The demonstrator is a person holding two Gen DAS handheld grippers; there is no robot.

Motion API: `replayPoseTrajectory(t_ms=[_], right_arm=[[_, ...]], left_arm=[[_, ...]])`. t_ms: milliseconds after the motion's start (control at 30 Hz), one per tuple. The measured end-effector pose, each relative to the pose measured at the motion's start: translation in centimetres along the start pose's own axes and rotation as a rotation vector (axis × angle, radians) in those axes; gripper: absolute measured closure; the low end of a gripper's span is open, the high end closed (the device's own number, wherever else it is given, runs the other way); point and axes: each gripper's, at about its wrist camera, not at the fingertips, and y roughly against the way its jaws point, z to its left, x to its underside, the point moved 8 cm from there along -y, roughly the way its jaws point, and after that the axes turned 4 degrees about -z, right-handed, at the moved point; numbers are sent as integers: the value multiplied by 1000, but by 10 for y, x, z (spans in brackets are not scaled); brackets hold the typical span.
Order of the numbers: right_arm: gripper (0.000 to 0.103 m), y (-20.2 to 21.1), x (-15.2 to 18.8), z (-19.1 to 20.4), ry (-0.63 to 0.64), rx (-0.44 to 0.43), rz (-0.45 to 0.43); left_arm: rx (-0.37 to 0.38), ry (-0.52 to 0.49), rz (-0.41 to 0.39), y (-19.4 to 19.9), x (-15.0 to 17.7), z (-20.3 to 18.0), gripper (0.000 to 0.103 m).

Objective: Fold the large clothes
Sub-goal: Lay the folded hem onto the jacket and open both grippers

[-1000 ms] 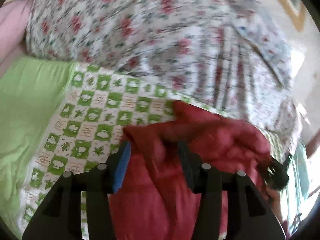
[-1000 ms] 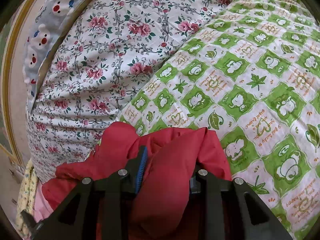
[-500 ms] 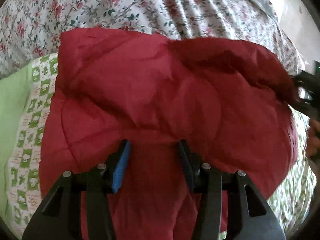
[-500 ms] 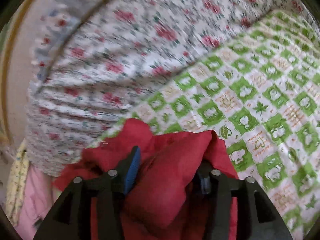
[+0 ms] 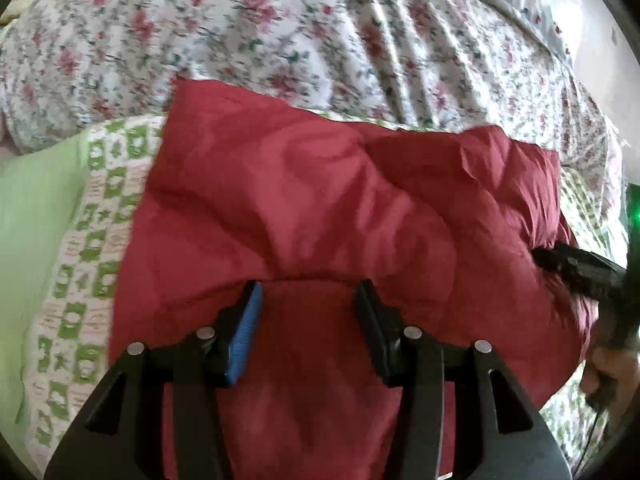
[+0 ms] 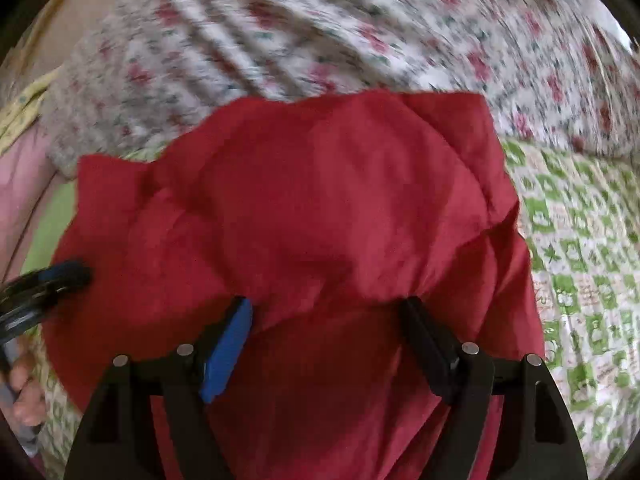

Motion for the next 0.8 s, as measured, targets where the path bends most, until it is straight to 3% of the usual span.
replayPoseTrajectory(t_ms=[267,433,600,800], right_arm=[[22,-31,-12,-24,-115,-19,57],[21,-39,-12,-26,-146,-35,32],[21,-39,-10,-25,-138,-33,34],[21,-28,-9,-25,-128,-49,14]], left_arm=[[-76,33,87,-59,-12,20,52],[-78,43,101,-76,-14,23,51],[-79,40,108,-75,-14,22,51],[-47,42,75,-33,-11,24,52]])
